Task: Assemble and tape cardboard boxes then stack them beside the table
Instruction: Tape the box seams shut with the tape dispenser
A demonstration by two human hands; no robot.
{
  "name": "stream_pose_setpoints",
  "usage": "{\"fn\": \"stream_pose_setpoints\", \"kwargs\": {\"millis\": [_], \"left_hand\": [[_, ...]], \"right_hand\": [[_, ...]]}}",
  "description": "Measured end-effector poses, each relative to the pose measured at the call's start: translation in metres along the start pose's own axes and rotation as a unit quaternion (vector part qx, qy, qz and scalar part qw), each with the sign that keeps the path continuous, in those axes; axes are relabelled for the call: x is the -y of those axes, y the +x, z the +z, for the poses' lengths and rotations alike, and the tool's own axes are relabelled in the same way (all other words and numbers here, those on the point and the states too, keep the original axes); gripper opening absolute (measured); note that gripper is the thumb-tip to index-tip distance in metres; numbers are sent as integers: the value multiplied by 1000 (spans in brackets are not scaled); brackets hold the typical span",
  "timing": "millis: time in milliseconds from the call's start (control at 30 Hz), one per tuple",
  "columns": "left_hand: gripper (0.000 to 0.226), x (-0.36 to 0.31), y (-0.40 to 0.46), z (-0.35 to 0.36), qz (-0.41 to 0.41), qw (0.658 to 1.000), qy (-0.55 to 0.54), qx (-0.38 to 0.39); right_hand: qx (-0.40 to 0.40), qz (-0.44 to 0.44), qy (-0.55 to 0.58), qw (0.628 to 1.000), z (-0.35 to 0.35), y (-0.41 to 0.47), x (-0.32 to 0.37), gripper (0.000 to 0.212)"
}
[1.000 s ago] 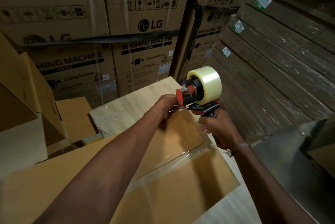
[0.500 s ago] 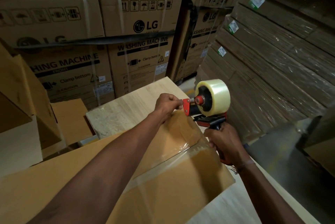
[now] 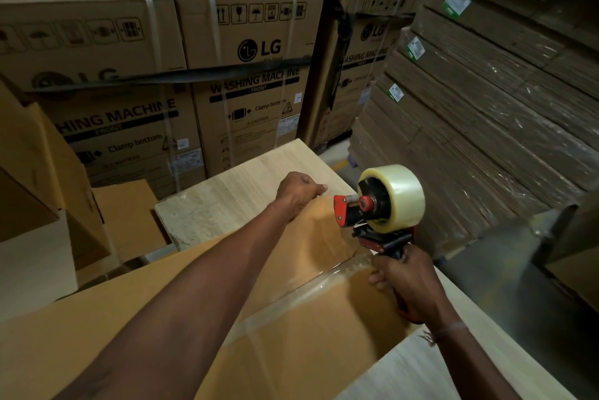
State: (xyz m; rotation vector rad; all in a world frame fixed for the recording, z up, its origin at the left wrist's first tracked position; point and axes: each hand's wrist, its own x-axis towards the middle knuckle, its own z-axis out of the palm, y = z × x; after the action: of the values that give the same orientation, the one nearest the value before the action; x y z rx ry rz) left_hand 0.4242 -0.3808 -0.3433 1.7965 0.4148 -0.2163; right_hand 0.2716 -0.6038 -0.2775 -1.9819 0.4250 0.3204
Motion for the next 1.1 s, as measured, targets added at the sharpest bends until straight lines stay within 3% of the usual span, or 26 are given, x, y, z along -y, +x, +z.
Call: {"fn": "stream_pose_setpoints", "kwargs": {"millis": [200, 333, 433, 533, 667, 833, 967, 1100], "left_hand": [[51, -5, 4, 0, -85, 995, 49, 27], [34, -9, 0, 0, -107, 989, 94, 25], [36, -7, 0, 1, -23, 992, 126, -6], [13, -6, -11, -1, 132, 984, 117, -31], [40, 0, -25, -5, 252, 939, 234, -18], [52, 5, -25, -4, 293, 903, 314, -31], [43, 3, -25, -4, 300, 895, 330, -29], [34, 3, -27, -5, 300, 899, 317, -33]], "right_hand": [[2, -8, -15, 1000, 0, 1, -1, 11], [-10, -10, -22, 1000, 2, 1, -1, 7], [-9, -5, -17, 1000, 3, 2, -1, 9], [-12, -3, -17, 1000, 3, 2, 0, 9], [-9, -5, -14, 1000, 3, 2, 1, 9], [-3, -15, -25, 1000, 1, -1, 5, 5], [9, -26, -44, 999, -1, -4, 8, 1], [27, -41, -49, 998, -1, -8, 6, 13]]}}
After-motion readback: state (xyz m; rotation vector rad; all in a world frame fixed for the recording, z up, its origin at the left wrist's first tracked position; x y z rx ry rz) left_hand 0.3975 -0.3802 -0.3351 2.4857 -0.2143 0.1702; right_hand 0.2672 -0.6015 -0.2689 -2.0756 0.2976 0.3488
